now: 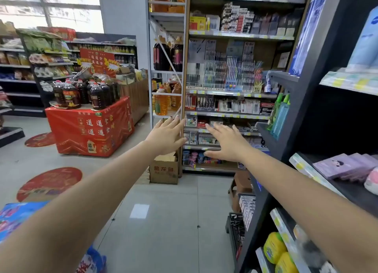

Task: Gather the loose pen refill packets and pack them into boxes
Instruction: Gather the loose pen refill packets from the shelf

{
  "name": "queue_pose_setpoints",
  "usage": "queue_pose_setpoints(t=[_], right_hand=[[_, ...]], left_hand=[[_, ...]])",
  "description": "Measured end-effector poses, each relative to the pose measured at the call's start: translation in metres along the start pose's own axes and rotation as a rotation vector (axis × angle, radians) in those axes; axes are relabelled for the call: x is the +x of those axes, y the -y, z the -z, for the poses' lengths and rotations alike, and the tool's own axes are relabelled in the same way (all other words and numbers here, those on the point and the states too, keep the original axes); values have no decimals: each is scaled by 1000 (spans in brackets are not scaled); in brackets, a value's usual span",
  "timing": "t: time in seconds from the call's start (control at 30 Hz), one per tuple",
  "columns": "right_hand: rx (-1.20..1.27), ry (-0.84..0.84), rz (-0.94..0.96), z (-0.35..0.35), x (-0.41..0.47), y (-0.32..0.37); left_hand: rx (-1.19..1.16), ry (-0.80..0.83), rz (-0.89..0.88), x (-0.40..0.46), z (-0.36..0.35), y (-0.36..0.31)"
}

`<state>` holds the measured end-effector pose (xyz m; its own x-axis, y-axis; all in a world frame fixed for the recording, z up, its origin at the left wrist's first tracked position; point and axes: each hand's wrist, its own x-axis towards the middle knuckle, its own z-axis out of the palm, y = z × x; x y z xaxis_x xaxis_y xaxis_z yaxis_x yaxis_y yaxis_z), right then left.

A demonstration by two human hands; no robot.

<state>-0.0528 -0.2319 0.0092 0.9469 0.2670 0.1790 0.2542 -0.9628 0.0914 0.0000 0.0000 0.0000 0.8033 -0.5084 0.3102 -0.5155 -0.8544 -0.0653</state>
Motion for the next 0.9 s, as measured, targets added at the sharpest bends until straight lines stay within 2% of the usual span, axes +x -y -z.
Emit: queue_pose_setpoints(t=[0.33,0.6,0.9], right_hand=[[24,11,4,-43,93,-26],[-2,4,2,-58,219,-55],[-9,22,-63,-103,344,-134]], left_hand=[[2,18,15,69,-40,45],[49,57,-63,200,-76,106],[55,84,-165,340,-136,144]])
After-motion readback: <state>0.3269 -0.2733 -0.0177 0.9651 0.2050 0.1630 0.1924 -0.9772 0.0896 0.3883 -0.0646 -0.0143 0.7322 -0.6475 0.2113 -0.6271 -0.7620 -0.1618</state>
